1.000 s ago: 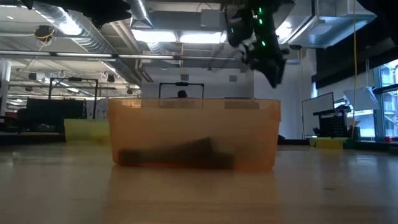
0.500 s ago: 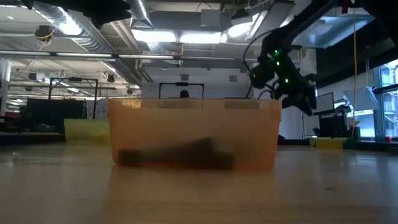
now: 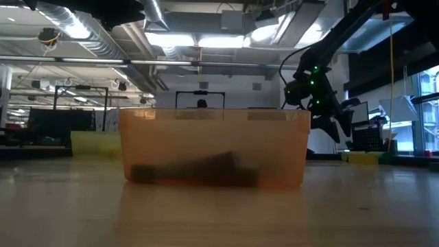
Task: Sort blocks by size
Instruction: Put the light green cylindrical block into the yellow bin
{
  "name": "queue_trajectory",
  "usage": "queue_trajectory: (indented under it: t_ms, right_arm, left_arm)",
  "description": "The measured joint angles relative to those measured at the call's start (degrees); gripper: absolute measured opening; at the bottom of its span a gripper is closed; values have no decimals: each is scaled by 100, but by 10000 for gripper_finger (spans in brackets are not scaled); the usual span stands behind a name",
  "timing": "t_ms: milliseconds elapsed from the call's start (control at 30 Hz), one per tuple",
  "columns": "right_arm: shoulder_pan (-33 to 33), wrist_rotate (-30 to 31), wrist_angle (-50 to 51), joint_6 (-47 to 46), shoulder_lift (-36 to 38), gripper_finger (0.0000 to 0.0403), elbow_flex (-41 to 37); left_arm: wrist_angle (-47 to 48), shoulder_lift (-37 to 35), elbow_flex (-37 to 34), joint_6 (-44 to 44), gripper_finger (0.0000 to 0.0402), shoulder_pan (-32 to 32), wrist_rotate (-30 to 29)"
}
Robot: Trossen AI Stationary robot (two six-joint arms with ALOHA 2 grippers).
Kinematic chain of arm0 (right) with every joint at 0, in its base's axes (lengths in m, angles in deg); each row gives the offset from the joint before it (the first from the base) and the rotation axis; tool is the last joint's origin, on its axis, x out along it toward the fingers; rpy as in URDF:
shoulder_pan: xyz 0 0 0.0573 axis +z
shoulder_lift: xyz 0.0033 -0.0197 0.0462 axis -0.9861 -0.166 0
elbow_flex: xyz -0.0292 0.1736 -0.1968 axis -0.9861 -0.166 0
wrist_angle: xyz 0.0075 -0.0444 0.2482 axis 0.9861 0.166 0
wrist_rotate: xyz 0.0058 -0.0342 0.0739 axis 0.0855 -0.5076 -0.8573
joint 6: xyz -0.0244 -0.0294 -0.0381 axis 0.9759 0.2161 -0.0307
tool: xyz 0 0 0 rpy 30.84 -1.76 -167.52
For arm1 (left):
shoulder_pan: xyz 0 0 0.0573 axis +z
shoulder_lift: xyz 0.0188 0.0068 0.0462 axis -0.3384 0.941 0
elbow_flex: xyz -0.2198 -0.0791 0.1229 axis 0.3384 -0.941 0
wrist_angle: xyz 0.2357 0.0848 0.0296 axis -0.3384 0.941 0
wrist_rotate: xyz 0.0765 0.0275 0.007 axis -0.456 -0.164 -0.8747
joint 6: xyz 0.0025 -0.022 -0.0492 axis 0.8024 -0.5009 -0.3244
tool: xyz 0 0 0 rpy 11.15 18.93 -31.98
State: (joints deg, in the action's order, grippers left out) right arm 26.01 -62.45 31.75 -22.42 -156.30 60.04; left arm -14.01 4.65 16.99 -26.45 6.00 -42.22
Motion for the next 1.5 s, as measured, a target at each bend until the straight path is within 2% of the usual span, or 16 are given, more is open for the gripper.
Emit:
queue_trajectory:
  t_ms: [300, 867, 1500]
  right_arm:
    - [-121, -135, -436, -344, -198, 198, 0]
    - [-196, 64, -385, -440, -704, 198, 0]
    - [-23, -623, -406, -294, -696, 198, 7]
  left_arm:
    - [0, 0, 0, 0, 182, 0, 0]
    - [2, 0, 0, -1, 182, 0, -1]
    - [1, 0, 0, 39, 182, 0, -1]
